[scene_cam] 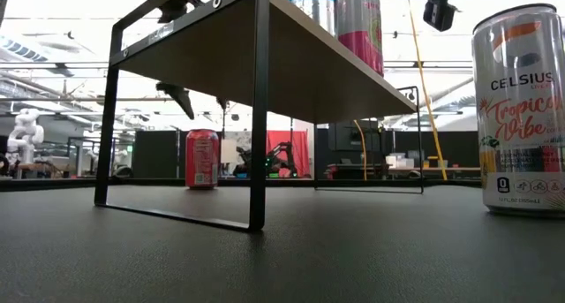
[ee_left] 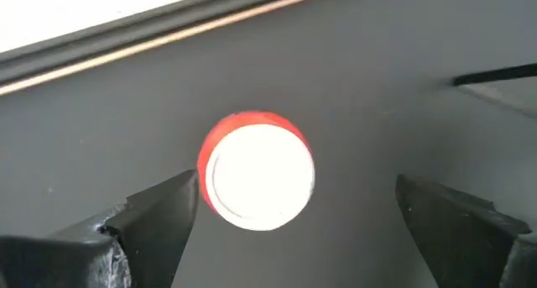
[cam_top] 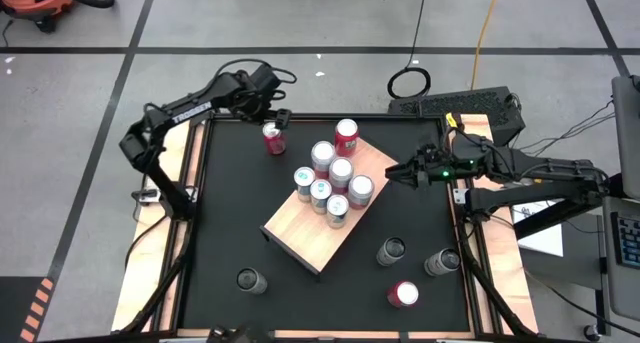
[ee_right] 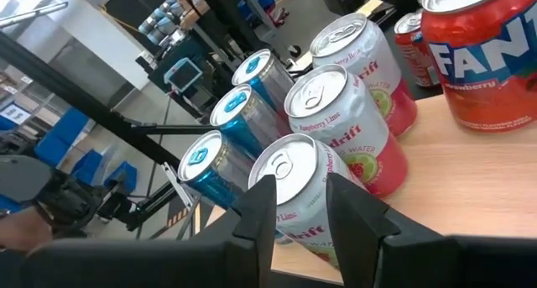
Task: Place canned beverage on shelf
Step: Put the top red soda can on the shelf aligned with the red soda can
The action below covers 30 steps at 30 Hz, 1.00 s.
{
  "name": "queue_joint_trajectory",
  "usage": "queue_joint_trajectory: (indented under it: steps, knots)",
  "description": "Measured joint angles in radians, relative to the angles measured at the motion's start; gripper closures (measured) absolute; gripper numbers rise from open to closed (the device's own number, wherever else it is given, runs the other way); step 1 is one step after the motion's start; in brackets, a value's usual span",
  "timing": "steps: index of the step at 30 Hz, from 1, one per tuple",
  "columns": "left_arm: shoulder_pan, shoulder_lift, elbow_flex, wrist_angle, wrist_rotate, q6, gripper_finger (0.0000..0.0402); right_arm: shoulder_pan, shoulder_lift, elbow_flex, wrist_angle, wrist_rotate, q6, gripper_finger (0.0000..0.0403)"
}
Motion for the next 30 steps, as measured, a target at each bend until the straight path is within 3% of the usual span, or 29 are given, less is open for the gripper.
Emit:
queue_joint_trajectory:
  steps: [14,30]
  knots:
    - [-0.015,0.101,-0.001,-0.026,-0.022,0.021,0.0008,0.0,0.0,0.0,0.001,0.001,-0.024,0.0295]
    - [-0.02,0.134,-0.001,-0.022,-0.033,0.014,0.0008,0.0,0.0,0.0,-0.001,0.007,-0.035,0.0277]
